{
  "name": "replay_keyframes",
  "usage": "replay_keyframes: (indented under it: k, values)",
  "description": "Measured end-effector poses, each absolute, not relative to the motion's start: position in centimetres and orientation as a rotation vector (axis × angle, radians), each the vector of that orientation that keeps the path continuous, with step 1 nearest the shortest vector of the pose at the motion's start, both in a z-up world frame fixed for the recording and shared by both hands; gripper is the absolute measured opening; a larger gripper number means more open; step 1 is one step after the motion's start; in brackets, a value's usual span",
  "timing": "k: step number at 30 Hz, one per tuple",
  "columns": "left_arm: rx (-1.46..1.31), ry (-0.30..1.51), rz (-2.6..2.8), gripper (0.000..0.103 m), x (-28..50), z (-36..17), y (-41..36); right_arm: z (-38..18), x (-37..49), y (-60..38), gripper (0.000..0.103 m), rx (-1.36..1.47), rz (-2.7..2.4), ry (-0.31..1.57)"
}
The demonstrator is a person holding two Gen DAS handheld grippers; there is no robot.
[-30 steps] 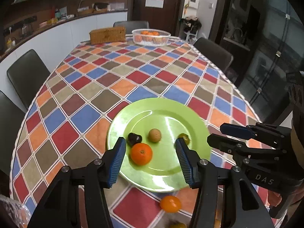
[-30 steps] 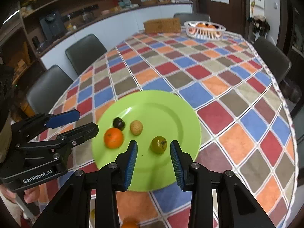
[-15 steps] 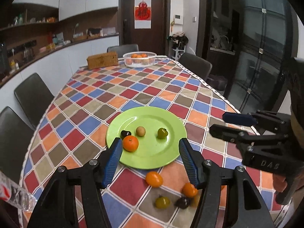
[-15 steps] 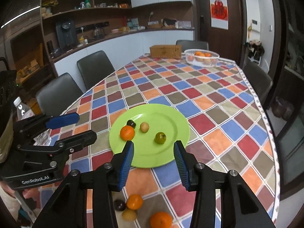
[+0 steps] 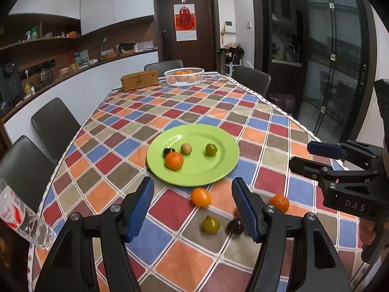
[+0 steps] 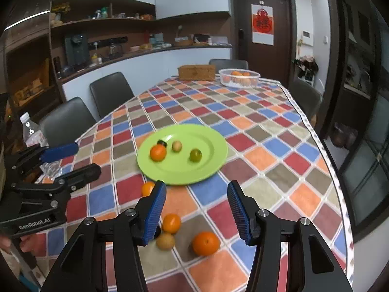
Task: Organize fruits
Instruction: 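Withdraw both tools from the plate back toward the remaining fruits, then grasp a green tomato with the left tool while the right tool grasps a large mandarin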
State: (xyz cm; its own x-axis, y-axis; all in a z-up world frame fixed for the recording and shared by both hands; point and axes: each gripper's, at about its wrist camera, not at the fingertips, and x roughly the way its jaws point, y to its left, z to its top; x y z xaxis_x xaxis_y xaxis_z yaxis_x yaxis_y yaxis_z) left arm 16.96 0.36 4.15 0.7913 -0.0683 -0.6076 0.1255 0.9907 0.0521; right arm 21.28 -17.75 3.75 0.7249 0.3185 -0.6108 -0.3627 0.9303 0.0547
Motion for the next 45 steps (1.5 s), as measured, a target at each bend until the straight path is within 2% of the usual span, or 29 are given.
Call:
replay_keyframes:
  k: [14, 33, 37, 45]
  values:
    - [0.081, 0.754, -0.129, 0.065, 16.5, -0.8, 0.7, -1.7, 20.1, -18.6, 0.054, -0.050, 0.304, 0.806]
    - [0.163, 0.838, -0.218, 0.064, 19.0, -6.0, 0.0, -5.6, 20.9, -18.5, 0.053, -0.060, 0.267, 0.900]
    - [0.166, 0.852, -0.229, 0.062, 19.6, -6.5, -0.3, -5.9, 21.1, -18.5, 0.053, -0.058, 0.270, 0.906]
    - [0.168, 0.887, -0.243, 0.048, 21.2, -7.5, -0.9, -6.2, 21.6, -18.6, 0.053, -0.046, 0.275, 0.912]
